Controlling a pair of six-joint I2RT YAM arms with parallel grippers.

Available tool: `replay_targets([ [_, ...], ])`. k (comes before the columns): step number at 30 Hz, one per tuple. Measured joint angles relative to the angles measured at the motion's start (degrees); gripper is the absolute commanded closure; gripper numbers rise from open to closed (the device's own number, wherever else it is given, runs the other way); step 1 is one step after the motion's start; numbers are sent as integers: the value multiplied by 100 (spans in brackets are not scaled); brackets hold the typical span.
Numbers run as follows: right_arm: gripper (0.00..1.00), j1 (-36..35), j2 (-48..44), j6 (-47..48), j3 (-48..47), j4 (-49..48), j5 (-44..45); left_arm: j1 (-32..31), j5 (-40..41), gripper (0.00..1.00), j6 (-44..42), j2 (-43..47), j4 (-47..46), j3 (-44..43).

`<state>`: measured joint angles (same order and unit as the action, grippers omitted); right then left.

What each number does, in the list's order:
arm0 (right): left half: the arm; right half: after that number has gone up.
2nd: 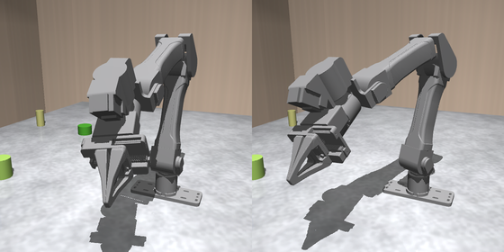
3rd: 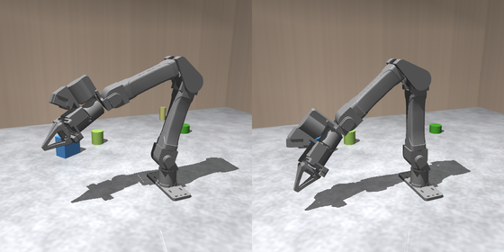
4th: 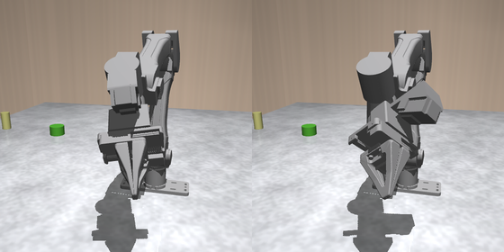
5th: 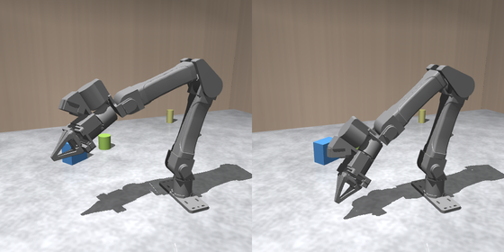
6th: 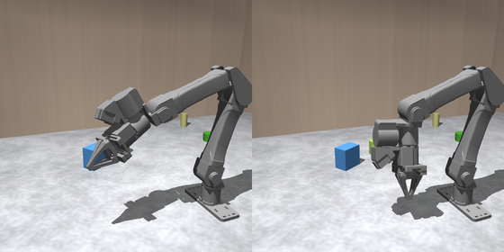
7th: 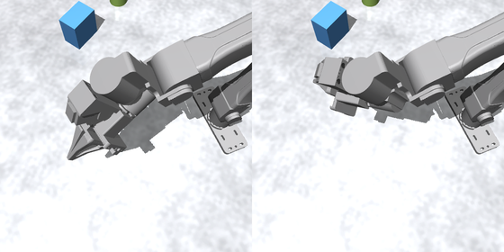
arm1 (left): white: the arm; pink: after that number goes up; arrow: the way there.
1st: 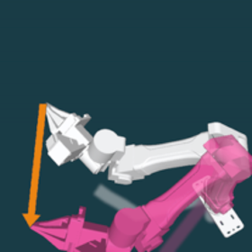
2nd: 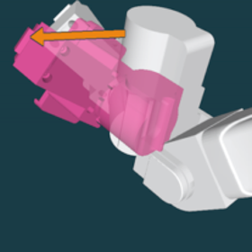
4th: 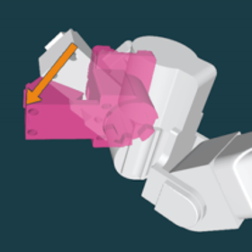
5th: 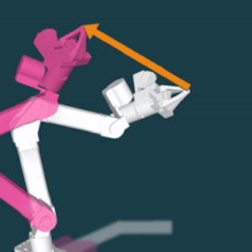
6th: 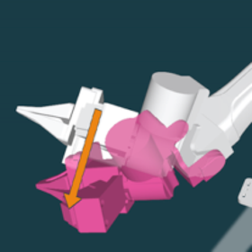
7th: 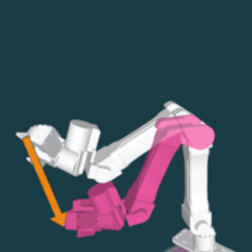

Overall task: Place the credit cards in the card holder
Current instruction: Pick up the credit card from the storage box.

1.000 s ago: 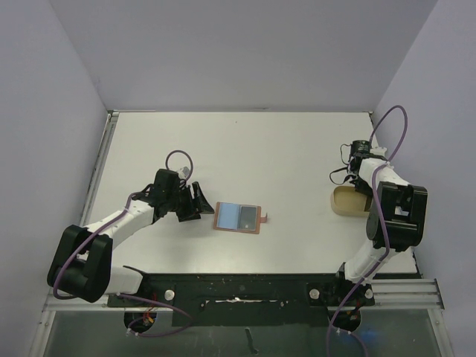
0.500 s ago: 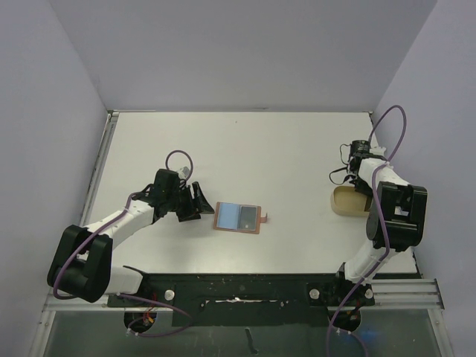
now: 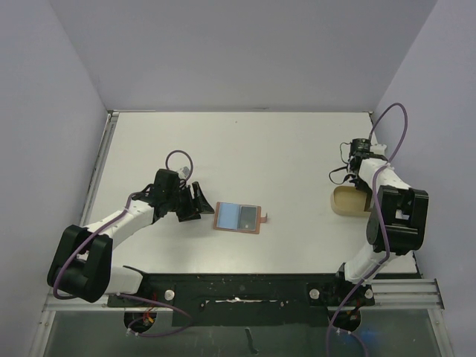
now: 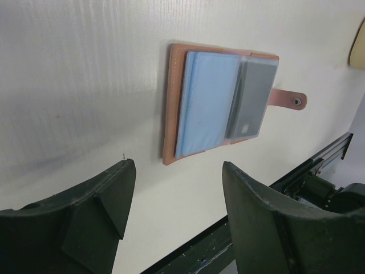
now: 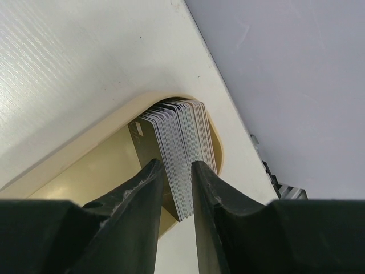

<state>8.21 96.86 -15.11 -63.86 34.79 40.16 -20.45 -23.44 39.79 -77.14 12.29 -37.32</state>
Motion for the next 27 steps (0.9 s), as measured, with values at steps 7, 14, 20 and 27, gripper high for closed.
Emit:
replay_targets([
  [7,59,-2,-31,15,0,-2,-7,0,0,39,-2,0,0,0],
  [14,58,0,-4,15,0,-4,-9,0,0,39,-2,0,0,0],
  [20,59,0,129,15,0,-4,-7,0,2,39,-2,17,0,0],
  [27,66,0,136,17,0,0,85,0,2,39,-2,20,0,0],
])
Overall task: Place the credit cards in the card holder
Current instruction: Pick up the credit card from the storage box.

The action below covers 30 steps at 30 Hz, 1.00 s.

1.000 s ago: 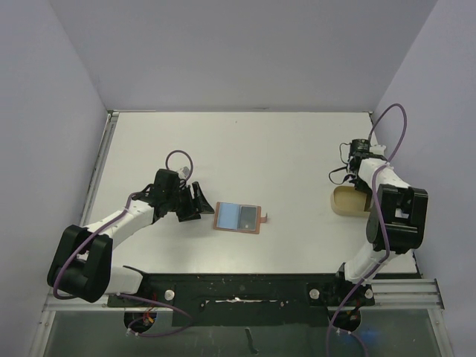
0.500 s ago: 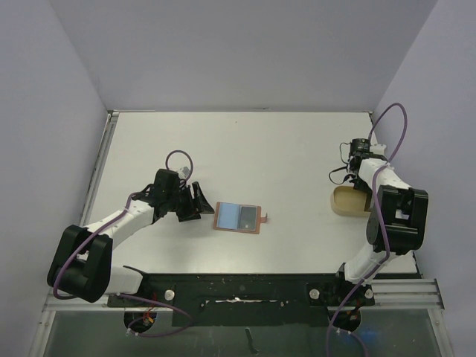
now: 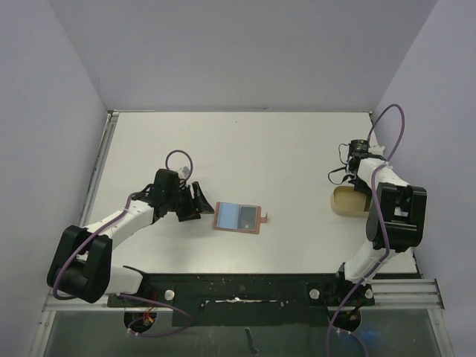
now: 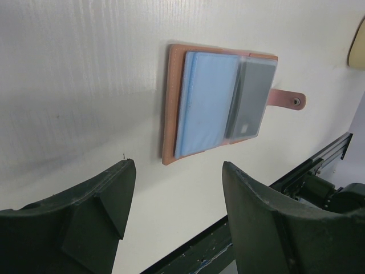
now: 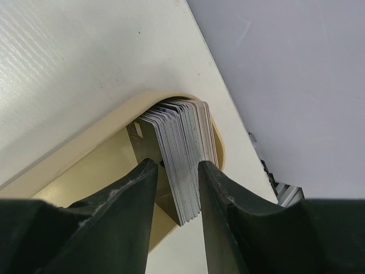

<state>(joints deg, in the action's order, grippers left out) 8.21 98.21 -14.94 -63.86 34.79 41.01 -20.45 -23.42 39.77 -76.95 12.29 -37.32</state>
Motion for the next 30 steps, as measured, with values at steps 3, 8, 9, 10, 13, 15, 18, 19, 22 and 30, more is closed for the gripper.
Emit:
replay_targets([
  [3,68,0,0,-2,0,2,66,2,0,39,0,0,0,0],
  [8,71,0,-4,-2,0,2,105,4,0,39,0,0,0,0],
  [9,71,0,-7,-4,0,2,105,4,0,39,0,0,0,0],
  [10,72,0,-9,-2,0,2,105,4,-2,39,0,0,0,0],
  [13,74,0,-9,-4,0,0,101,4,-2,39,0,0,0,0],
  [15,76,0,-15,-2,0,0,98,4,-2,39,0,0,0,0],
  [18,79,0,-28,-4,0,0,98,4,-2,39,0,0,0,0],
  [19,80,0,-33,-4,0,-2,96,4,-2,39,0,0,0,0],
  [22,83,0,-42,-2,0,-2,92,4,-2,39,0,0,0,0],
  [30,94,0,-140,17,0,-2,79,4,-2,39,0,0,0,0],
])
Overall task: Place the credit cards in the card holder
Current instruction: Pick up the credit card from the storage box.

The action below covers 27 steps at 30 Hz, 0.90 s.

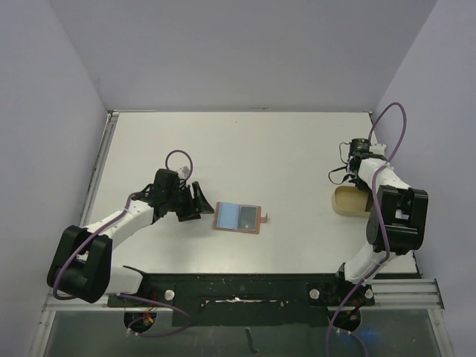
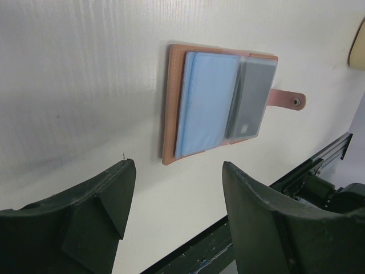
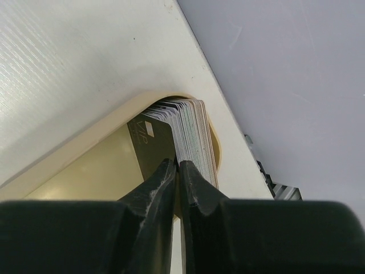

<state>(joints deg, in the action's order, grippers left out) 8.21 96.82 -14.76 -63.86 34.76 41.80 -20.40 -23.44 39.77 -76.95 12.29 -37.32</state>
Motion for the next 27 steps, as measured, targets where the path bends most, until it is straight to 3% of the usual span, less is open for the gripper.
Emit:
replay_targets([
  [4,100,0,-31,28,0,-2,-48,0,0,39,0,0,0,0],
  [27,100,-487,-728,-74,2,7,-861,0,2,40,2,0,0,0],
])
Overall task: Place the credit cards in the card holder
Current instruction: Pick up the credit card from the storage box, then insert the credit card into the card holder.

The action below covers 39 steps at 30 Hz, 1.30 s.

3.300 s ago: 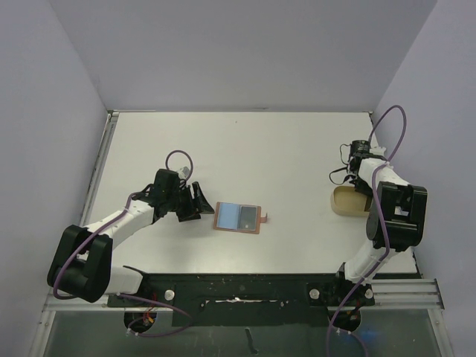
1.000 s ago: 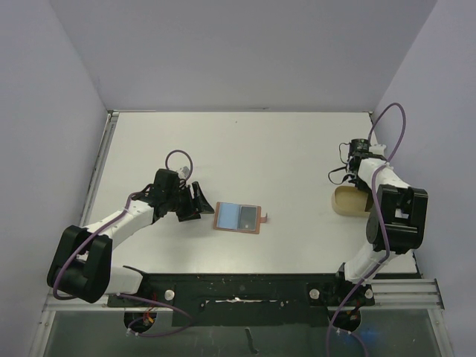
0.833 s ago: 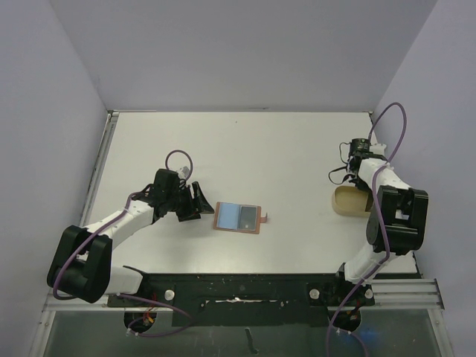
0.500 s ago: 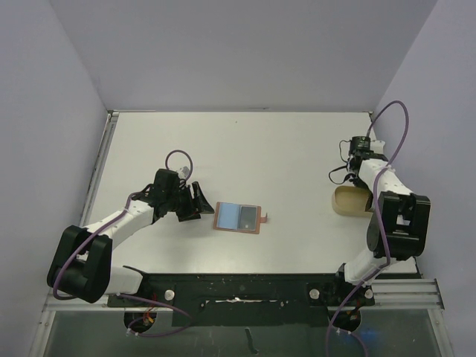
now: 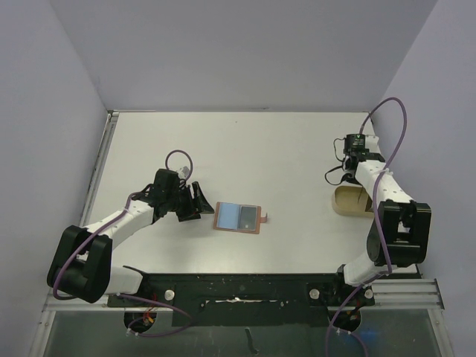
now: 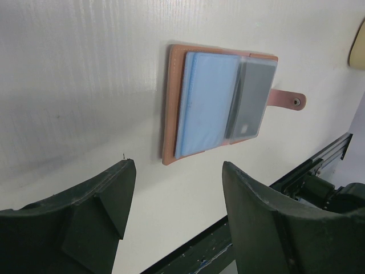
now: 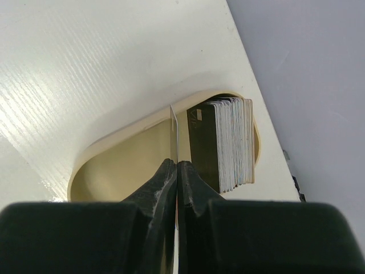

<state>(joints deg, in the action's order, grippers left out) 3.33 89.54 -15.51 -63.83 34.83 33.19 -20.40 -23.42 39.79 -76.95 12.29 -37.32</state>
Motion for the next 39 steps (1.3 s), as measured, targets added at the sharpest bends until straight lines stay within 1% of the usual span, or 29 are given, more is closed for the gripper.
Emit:
replay_targets([
  [6,100,-125,-90,-61,0,131,-96,0,0,40,0,0,-2,0],
  [11,100,-470,-420,-188,0,291,-275,0,-20,40,57,0,-118,11],
  [15,100,-1069,-667,-367,-48,507,-352,0,-37,41,168,0,-286,111],
  [21,100,-2050,-686,-778,-302,907,-356,0,-39,43,267,0,-398,188],
  [24,100,-2723,-684,-1067,-518,1091,-293,0,-44,44,358,0,-522,295],
  [28,100,-3821,-590,-1497,-942,1200,-243,2,-66,45,501,0,-610,409],
  [31,100,-4439,-380,-1759,-1235,1172,-219,2,-90,46,577,0,-649,426],
  [34,100,-4894,-179,-1945,-1331,984,-269,13,-120,50,671,0,-822,503],
  [39,100,-5099,-94,-2168,-1032,236,-789,22,-175,54,815,-24,-1040,706],
])
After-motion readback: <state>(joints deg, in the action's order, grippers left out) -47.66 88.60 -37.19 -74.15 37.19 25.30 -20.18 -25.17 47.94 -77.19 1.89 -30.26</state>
